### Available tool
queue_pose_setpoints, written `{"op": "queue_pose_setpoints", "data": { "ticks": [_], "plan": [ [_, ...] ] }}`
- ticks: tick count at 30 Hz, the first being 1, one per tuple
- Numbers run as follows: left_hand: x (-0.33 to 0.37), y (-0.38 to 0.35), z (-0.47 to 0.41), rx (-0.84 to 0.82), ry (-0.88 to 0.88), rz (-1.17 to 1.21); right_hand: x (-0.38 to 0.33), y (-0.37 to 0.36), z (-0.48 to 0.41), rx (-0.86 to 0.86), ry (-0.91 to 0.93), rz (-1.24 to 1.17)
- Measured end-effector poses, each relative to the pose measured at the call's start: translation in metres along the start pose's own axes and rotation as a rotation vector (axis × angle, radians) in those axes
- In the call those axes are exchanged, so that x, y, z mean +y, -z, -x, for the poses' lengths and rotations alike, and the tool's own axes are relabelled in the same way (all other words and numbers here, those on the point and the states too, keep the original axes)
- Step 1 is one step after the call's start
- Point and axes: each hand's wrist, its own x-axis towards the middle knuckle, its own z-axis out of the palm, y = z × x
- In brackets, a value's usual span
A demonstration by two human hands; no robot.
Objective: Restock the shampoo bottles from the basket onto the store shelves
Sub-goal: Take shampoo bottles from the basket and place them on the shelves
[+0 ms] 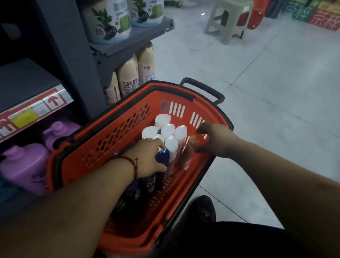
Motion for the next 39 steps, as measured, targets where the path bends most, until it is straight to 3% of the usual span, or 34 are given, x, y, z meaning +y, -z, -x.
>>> {"op": "queue_pose_setpoints", "data": {
  "ticks": [7,13,23,29,35,39],
  "plan": [
    [-0.026,-0.005,-0.029,-0.165,0.039,-0.079,0.002,0.000,-0.052,-0.156,-0.032,0.235],
    [-0.068,0.012,-0.013,-0.154,0.093,-0.013,-0.005,-0.024,-0.092,-0.310,-0.097,0.528],
    [-0.133,0.021,0.034,-0.217,0.214,-0.101,-0.012,-0.041,-0.106,-0.368,-0.151,0.474],
    [-0.128,0.014,0.040,-0.331,0.204,-0.138,-0.014,-0.048,-0.098,-0.429,-0.144,0.455],
    [-0.123,0.011,0.040,-0.509,0.289,-0.353,-0.018,-0.052,-0.085,-0.476,-0.068,0.425],
    [-0.113,0.000,0.043,-0.423,0.264,-0.462,-0.023,-0.062,-0.080,-0.464,-0.040,0.423]
  ]
}}
